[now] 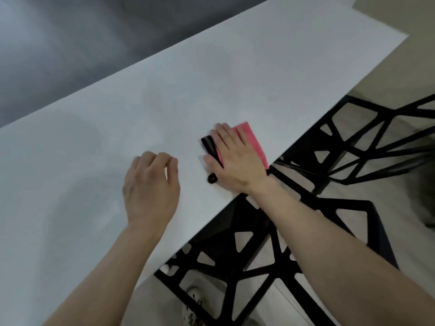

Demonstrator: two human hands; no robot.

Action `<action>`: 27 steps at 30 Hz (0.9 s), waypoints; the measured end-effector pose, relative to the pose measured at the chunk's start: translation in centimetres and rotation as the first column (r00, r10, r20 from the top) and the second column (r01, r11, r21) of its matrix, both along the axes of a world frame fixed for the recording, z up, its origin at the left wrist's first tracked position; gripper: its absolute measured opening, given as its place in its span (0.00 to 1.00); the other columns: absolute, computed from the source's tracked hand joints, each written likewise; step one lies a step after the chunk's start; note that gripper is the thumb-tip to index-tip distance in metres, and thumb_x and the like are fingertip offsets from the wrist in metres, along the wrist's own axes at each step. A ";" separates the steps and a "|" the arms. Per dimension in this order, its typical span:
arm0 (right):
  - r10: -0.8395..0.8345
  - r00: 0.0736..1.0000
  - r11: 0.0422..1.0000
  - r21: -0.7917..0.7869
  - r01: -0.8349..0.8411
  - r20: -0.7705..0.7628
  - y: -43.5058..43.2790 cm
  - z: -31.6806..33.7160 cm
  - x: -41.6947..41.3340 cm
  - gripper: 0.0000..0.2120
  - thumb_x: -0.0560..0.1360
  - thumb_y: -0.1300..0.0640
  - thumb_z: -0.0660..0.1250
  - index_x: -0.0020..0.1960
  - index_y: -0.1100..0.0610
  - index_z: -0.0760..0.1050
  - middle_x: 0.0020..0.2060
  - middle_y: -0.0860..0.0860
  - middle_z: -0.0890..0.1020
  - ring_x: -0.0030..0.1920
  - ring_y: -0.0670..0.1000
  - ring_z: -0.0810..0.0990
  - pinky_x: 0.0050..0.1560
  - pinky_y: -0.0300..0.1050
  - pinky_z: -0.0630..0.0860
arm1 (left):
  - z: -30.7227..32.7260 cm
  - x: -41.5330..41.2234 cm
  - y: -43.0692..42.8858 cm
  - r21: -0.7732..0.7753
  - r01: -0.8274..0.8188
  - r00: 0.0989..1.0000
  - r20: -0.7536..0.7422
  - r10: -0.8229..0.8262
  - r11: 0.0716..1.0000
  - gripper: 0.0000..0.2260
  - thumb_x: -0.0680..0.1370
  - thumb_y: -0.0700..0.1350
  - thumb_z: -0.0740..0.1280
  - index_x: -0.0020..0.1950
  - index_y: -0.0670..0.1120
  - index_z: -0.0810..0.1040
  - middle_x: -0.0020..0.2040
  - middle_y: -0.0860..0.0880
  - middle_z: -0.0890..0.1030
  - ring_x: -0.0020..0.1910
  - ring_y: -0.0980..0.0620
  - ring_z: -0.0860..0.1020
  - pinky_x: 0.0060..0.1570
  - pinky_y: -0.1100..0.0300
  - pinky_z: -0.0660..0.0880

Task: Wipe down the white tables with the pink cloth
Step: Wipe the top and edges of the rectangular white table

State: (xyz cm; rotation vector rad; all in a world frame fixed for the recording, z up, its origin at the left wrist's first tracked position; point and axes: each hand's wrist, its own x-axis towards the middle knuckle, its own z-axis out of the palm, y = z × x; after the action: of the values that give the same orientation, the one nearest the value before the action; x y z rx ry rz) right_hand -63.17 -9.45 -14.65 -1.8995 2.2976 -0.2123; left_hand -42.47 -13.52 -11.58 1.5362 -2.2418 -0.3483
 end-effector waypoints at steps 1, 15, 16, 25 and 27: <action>0.084 0.996 0.996 -0.012 -0.084 -0.016 0.6 -0.6 0.6 0.36 0.88 0.36 0.47 0.89 0.55 0.52 0.89 0.51 0.51 0.88 0.49 0.43 0.87 0.56 0.41 | -0.2 -0.5 0.2 -0.012 0.001 1.000 -0.001 -0.001 1.000 0.13 0.89 0.49 0.62 0.57 0.45 0.84 0.54 0.48 0.82 0.57 0.44 0.77 0.55 0.44 0.76; 0.284 0.959 0.958 -0.052 -0.283 0.010 1.0 -1.7 -14.5 0.34 0.87 0.39 0.51 0.84 0.60 0.58 0.87 0.60 0.53 0.88 0.56 0.48 0.88 0.56 0.42 | -4.1 -18.7 5.1 -0.105 -0.151 0.982 0.100 0.161 0.983 0.23 0.86 0.52 0.54 0.77 0.43 0.74 0.76 0.40 0.73 0.76 0.38 0.70 0.81 0.40 0.62; 0.447 0.894 0.893 -0.042 -0.448 -0.029 1.1 -1.4 -15.9 0.33 0.87 0.37 0.51 0.85 0.56 0.59 0.88 0.56 0.54 0.88 0.53 0.48 0.88 0.54 0.42 | -4.4 -18.9 5.2 -0.103 -0.206 0.973 0.085 0.215 0.973 0.23 0.86 0.52 0.55 0.77 0.42 0.74 0.76 0.39 0.72 0.77 0.37 0.70 0.81 0.39 0.61; -0.221 0.975 0.973 -0.067 0.219 -0.015 -3.1 0.0 -26.6 0.35 0.86 0.37 0.47 0.88 0.55 0.54 0.88 0.60 0.51 0.88 0.58 0.47 0.86 0.63 0.43 | -6.1 -19.1 4.6 -0.171 -0.217 0.955 0.164 0.245 0.961 0.21 0.84 0.50 0.57 0.71 0.40 0.76 0.71 0.40 0.75 0.70 0.36 0.72 0.80 0.34 0.63; 0.207 0.978 0.975 -0.081 -0.205 0.024 -1.5 -0.5 -19.3 0.35 0.87 0.38 0.48 0.88 0.56 0.53 0.88 0.57 0.51 0.88 0.56 0.47 0.87 0.59 0.43 | -6.0 -19.1 4.5 -0.159 -0.205 0.954 0.188 0.234 0.966 0.22 0.83 0.50 0.57 0.71 0.39 0.75 0.71 0.39 0.75 0.70 0.35 0.72 0.78 0.32 0.63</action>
State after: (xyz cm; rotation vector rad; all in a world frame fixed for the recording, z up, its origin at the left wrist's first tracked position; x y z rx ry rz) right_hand -82.50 -10.96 -15.15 -2.1383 2.0810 -0.3082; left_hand -61.58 -9.07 -17.60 1.7948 -2.1603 0.0321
